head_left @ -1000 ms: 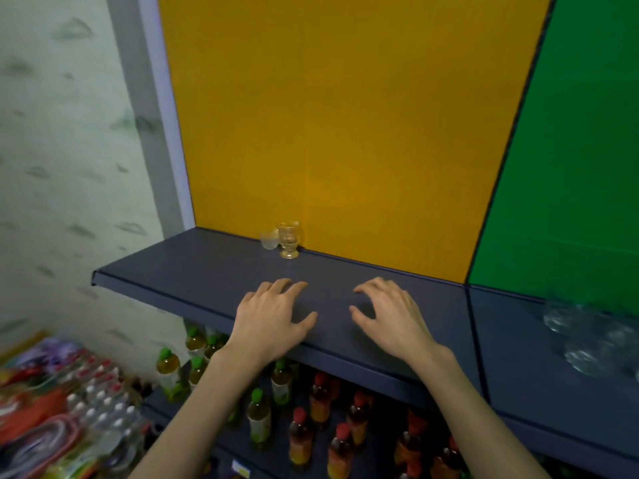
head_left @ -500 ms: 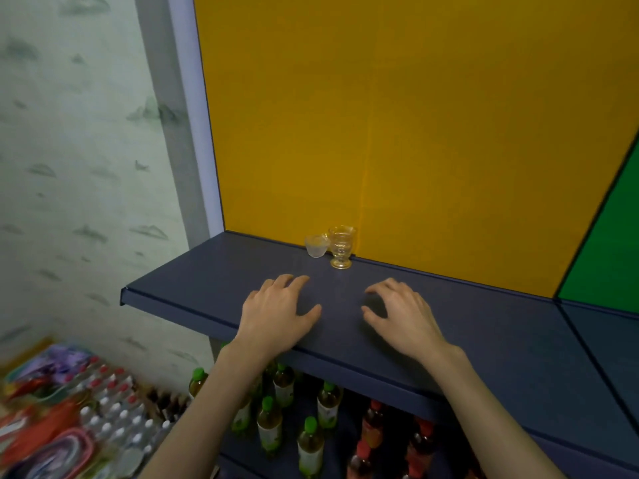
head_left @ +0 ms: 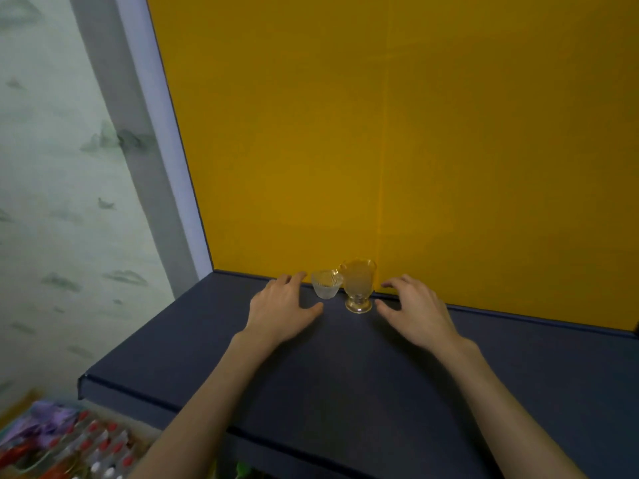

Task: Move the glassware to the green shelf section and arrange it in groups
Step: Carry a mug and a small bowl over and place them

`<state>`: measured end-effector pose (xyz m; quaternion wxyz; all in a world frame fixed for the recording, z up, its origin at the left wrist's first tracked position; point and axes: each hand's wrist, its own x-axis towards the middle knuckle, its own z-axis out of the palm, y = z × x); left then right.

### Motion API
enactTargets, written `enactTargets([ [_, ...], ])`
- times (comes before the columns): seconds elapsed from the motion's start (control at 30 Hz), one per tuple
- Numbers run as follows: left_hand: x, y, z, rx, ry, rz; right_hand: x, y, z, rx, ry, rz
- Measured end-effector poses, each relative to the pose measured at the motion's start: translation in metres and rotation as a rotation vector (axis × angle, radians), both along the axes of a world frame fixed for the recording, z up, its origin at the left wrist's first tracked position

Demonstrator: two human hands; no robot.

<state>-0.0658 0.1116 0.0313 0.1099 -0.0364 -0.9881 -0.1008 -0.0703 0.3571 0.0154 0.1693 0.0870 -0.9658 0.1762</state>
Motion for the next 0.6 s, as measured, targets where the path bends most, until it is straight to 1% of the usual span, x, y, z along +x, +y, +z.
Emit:
enactTargets([
  [0.1,-0.029,0.003,-0.003,0.081,-0.010,-0.010,-0.011,-0.001,-0.005,-0.042,-0.021,-0.033],
  [0.33,-0.087,0.007,-0.022,0.341,-0.118,-0.030,-0.028,-0.009,-0.007,-0.135,-0.089,-0.085],
  [0.47,-0.106,0.008,-0.028,0.375,-0.136,-0.081,-0.036,-0.021,-0.002,-0.195,-0.103,-0.131],
  [0.6,-0.113,0.002,-0.032,0.416,-0.125,-0.121,-0.044,-0.040,-0.001,-0.310,-0.122,-0.158],
])
